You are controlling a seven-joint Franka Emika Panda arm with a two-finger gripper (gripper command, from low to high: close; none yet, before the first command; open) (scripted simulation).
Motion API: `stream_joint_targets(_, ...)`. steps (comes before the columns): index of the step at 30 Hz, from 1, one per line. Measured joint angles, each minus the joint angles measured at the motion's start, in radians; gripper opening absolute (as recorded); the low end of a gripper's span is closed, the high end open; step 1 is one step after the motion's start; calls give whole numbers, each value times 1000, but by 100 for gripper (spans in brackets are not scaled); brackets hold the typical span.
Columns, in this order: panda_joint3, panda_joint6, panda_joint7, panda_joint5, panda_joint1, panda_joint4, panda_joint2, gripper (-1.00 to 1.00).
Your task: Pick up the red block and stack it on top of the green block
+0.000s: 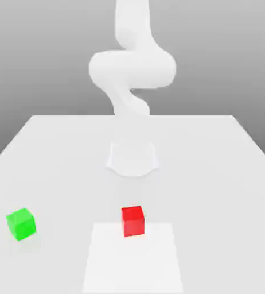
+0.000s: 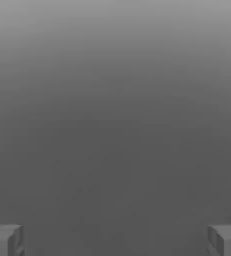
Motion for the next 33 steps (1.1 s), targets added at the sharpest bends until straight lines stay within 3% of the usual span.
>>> stream_joint_targets(16,-35,411,-141,-14,30,-540,499,0)
stream_joint_targets(23,-14,705,-191,26,21,-566,861,0)
stream_joint_targets(24,-7,733,-193,29,15,-562,894,-100)
stream_joint_targets(33,-8,694,-184,16,13,-569,849,-100)
